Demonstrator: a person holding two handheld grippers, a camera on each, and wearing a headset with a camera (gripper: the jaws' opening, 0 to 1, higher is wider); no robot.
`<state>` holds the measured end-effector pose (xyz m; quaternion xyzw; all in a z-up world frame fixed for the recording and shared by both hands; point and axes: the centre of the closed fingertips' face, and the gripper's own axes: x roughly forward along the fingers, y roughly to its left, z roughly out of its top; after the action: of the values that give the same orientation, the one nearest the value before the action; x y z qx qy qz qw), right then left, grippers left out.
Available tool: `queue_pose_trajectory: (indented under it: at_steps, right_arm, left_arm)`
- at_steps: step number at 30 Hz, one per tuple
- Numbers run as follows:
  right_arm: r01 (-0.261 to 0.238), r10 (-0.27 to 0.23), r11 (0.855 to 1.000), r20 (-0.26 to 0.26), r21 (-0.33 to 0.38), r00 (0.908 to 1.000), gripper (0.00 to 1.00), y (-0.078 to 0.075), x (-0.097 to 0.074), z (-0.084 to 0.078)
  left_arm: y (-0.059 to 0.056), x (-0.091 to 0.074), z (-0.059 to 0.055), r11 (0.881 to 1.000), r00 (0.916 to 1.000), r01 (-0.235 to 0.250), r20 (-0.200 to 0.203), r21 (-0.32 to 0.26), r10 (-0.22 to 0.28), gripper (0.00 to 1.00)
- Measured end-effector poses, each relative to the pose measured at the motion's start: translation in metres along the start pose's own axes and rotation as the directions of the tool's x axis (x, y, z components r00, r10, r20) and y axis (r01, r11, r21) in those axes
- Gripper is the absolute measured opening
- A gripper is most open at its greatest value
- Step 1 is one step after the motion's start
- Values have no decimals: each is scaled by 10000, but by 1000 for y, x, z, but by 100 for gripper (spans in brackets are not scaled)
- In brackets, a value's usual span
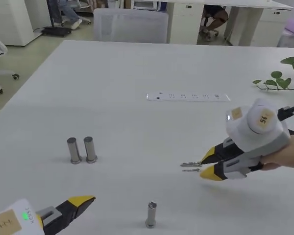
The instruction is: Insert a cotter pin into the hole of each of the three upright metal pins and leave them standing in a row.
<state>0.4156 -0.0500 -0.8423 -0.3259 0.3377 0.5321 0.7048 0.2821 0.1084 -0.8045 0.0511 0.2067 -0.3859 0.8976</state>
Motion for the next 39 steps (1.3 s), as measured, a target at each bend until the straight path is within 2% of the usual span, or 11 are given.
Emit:
queue_pose_trajectory:
  at_steps: [6, 20, 26, 36, 39]
  right_arm:
    - [-188, 175, 9989, -292, -419, 9994, 17, -7, 8, 0]
    - [-819, 703, 9897, -999, -1174, 9925, 13, -3, 21, -4]
    - [-1038, 889, 9870, -1207, -1229, 9887, 12, -3, 23, -5]
    - [-1511, 1224, 9771, -1857, -1495, 9750, 10, -1, 25, -8]
    - [-1549, 1181, 9737, -2110, -1671, 9703, 9, -2, 25, -8]
  left_arm:
    - [1, -4, 0, 9999, 9999, -110, 7, -70, 110, 71]
    - [6, -9, -2, 9995, 9995, -305, -81, -113, 304, 68]
    - [6, -9, -4, 9995, 9994, -301, -160, -85, 299, 67]
    - [3, -10, -3, 9998, 9997, -197, -120, -70, 196, 67]
    - [3, -9, -3, 9998, 9998, -185, -121, -49, 184, 67]
